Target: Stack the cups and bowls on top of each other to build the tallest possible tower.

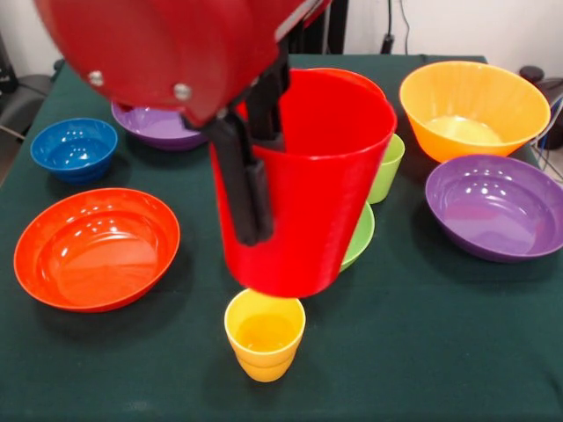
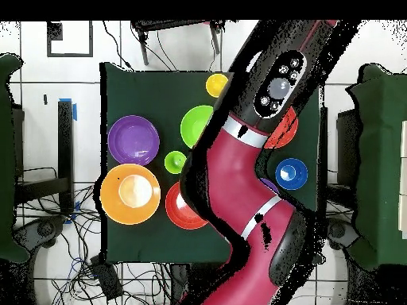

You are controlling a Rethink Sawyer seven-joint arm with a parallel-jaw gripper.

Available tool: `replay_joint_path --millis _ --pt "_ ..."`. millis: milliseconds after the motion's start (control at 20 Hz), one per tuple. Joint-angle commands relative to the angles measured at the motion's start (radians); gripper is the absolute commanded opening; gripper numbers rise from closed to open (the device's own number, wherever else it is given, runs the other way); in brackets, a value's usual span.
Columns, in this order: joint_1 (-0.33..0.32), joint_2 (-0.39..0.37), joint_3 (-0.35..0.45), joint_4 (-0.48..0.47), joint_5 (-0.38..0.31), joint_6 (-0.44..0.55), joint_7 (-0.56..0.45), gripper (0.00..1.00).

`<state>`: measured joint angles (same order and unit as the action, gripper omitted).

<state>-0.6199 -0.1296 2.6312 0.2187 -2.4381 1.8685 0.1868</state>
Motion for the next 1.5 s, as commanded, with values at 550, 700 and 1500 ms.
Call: replay_joint_path --millis 550,700,1500 --pt "-0.016 0.051 0.021 -0.166 -0.222 -0.050 -0.014 0.00" --pt "-0.017 0.056 0.029 -0.165 -0.234 -0.048 -0.024 0.00" --pt "-0.030 0.062 0.006 -0.155 -0.221 -0.043 -0.049 0.00"
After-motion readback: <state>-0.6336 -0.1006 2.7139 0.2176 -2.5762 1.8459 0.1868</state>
